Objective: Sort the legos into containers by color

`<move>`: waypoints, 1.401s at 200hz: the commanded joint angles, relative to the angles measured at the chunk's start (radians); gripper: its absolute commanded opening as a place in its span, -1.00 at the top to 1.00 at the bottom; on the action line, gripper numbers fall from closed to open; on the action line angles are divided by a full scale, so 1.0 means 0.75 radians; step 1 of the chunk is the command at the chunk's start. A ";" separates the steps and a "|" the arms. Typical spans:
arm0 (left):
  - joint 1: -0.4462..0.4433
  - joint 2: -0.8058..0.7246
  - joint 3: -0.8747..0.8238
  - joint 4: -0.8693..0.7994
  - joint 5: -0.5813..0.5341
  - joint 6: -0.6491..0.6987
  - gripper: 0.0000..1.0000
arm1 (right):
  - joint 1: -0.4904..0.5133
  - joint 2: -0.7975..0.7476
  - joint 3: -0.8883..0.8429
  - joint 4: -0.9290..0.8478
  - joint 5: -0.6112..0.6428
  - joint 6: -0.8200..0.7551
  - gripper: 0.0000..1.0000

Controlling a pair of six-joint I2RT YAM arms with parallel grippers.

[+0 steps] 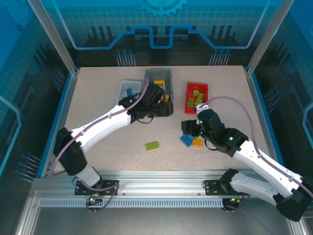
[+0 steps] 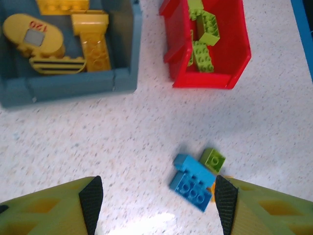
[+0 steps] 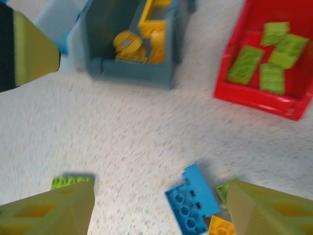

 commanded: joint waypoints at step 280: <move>-0.089 -1.350 -0.701 -0.400 -0.307 -0.366 -0.40 | 0.260 1.442 0.759 -0.248 -0.272 -0.801 0.30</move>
